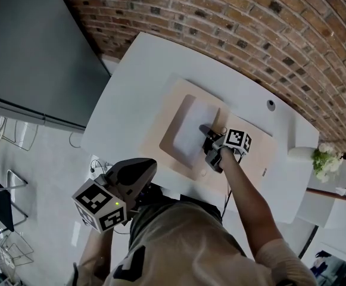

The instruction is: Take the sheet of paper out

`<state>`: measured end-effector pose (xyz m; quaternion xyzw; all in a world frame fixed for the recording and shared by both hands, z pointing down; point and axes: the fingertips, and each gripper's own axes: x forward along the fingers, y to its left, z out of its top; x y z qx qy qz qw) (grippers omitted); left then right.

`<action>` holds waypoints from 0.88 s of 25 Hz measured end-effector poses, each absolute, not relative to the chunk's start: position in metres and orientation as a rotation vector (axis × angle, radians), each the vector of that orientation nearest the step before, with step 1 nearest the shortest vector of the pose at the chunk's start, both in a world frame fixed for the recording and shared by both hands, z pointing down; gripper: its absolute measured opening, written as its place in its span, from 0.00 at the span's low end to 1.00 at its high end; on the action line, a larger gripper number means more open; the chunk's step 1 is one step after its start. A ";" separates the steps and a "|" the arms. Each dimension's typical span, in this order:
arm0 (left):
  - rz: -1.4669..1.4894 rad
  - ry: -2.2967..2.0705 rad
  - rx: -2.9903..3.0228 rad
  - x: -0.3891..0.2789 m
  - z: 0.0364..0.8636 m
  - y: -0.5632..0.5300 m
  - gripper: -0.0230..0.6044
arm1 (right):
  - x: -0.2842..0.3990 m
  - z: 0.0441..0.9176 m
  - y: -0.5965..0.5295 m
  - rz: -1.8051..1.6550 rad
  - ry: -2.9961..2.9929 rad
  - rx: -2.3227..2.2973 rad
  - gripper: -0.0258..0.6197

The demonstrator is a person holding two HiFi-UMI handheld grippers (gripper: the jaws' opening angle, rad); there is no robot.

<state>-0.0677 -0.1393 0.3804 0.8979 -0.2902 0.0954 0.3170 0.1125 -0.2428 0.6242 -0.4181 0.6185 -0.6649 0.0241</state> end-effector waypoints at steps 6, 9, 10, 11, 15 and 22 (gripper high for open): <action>0.247 -0.778 2.358 -0.075 0.382 -0.139 0.06 | 0.113 0.632 -0.242 -2.074 1.900 -1.374 0.08; 0.244 -0.787 2.353 -0.079 0.382 -0.140 0.06 | 0.111 0.634 -0.241 -2.082 1.917 -1.398 0.08; 0.243 -0.788 2.352 -0.080 0.382 -0.140 0.06 | 0.111 0.634 -0.240 -2.083 1.924 -1.405 0.08; 0.241 -0.790 2.352 -0.081 0.382 -0.140 0.06 | 0.111 0.634 -0.240 -2.083 1.932 -1.411 0.08; 0.234 -0.797 2.356 -0.084 0.379 -0.140 0.06 | 0.111 0.631 -0.240 -2.071 1.947 -1.422 0.08; 0.223 -0.815 2.361 -0.091 0.377 -0.141 0.06 | 0.111 0.622 -0.243 -2.041 1.971 -1.414 0.08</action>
